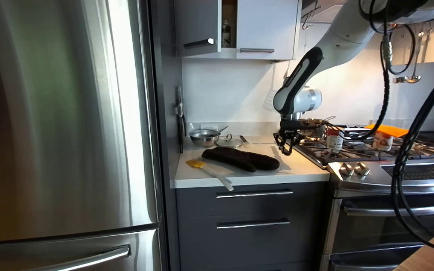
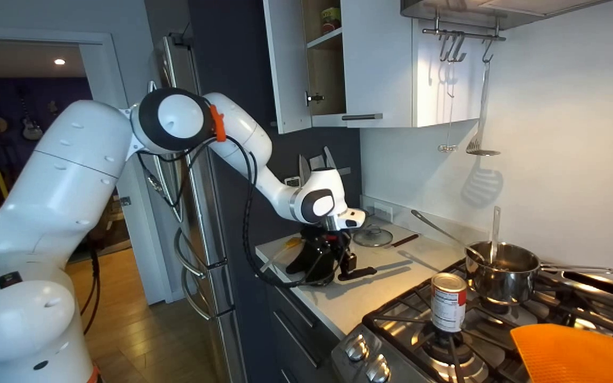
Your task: Move the straight spatula to the front right side of the counter
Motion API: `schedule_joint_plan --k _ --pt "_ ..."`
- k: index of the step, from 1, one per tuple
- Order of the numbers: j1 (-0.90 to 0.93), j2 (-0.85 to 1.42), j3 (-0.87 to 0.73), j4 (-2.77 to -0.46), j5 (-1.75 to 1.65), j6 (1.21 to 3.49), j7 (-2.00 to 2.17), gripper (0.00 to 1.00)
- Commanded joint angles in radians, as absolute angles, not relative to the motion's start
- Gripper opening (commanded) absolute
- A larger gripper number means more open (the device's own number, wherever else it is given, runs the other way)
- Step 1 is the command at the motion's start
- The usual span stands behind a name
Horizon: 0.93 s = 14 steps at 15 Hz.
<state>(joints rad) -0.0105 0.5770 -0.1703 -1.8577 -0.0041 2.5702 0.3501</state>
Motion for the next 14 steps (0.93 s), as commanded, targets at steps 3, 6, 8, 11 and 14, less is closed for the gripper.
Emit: schedule_joint_plan --k 3,6,8,11,14 --pt "0.055 0.300 -0.285 -2.209 -0.197 2.598 0.379 0.09" --pt "0.012 0.381 -0.238 -2.092 -0.144 2.567 0.359 0.34" --pt "0.012 0.391 -0.235 -2.078 -0.143 2.567 0.358 0.34" --pt "0.014 0.407 -0.231 -2.065 -0.142 2.567 0.357 0.34" --pt "0.014 0.410 -0.231 -2.064 -0.142 2.567 0.357 0.09"
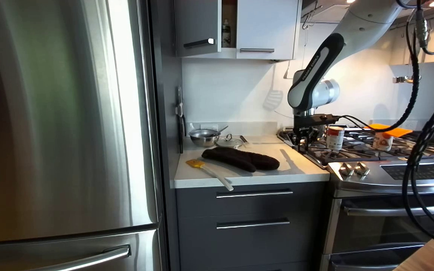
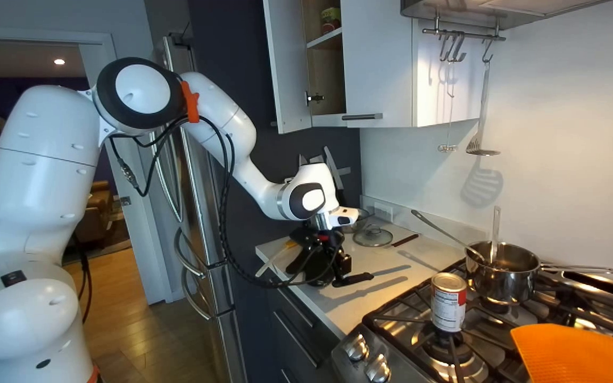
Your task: Move the straight spatula to the front right side of the counter
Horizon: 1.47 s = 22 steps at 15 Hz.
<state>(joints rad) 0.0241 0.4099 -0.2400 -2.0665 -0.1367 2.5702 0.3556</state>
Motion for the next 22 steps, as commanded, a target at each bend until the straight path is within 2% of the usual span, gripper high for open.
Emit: schedule_joint_plan --k 1,22 --pt "0.014 0.423 -0.232 -2.055 -0.156 2.578 0.344 0.09" --pt "0.009 0.512 -0.303 -2.200 -0.188 2.918 0.222 0.09"
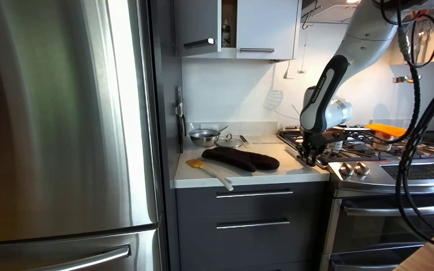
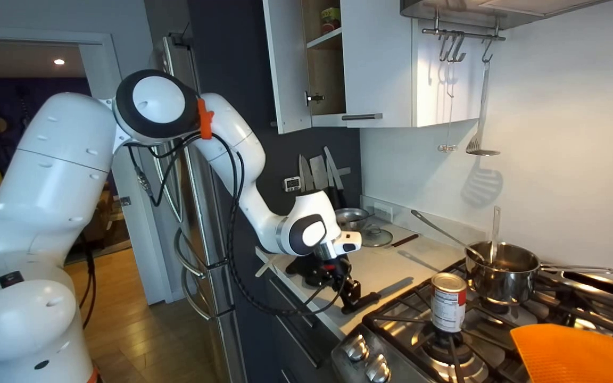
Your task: Move the straight spatula to the front right side of the counter
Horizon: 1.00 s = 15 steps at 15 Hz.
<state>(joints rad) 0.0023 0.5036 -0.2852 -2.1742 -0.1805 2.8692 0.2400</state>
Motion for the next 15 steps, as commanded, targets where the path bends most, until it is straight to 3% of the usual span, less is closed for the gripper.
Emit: schedule_joint_plan --k 1,4,5,7,11,15 --pt "-0.002 0.512 -0.293 -2.207 -0.174 2.921 0.208 0.09" --pt "-0.011 0.519 -0.288 -2.211 -0.165 2.924 0.197 0.09" --pt "-0.009 0.518 -0.290 -2.211 -0.166 2.926 0.194 0.56" --pt "-0.007 0.510 -0.292 -2.213 -0.171 2.927 0.185 0.65" --pt "0.020 0.450 -0.299 -2.229 -0.187 2.910 0.163 0.95" --pt "0.060 0.325 -0.265 -2.260 -0.177 2.818 0.172 1.00"
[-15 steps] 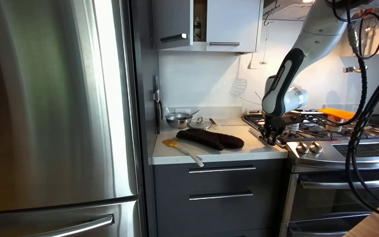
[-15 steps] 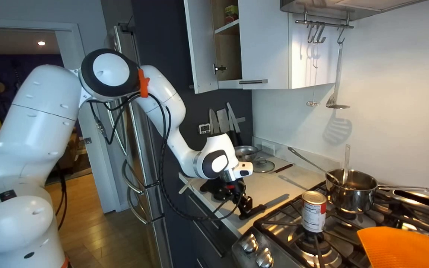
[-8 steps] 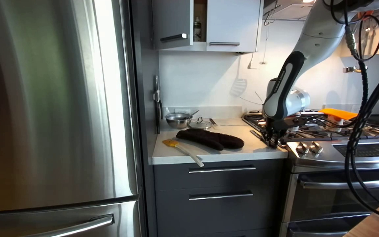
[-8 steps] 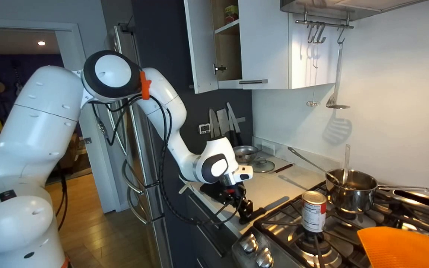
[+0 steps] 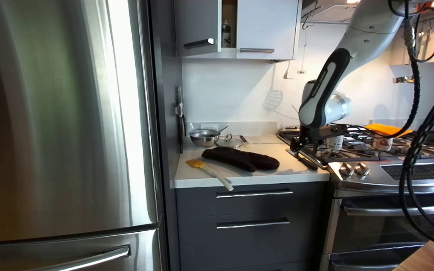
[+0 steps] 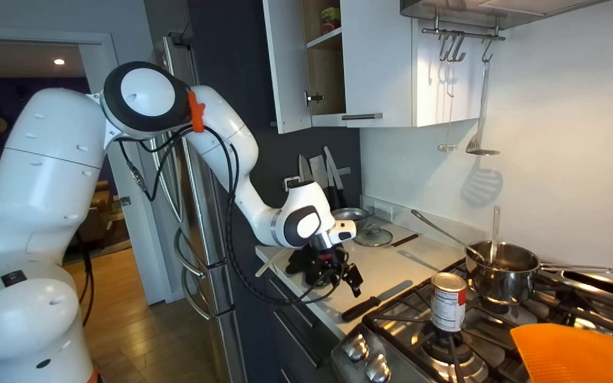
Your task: Move the straight spatula to the front right side of the counter
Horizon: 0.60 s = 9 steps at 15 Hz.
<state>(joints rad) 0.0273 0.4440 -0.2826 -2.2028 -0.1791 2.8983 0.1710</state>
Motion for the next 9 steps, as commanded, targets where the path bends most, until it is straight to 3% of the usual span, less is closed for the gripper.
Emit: schedule_joint_plan --k 1,9 --pt "0.085 0.289 -0.268 -2.262 -0.196 2.767 0.191 1.00" --pt "0.078 0.062 -0.134 -2.157 -0.166 2.383 0.321 1.00"
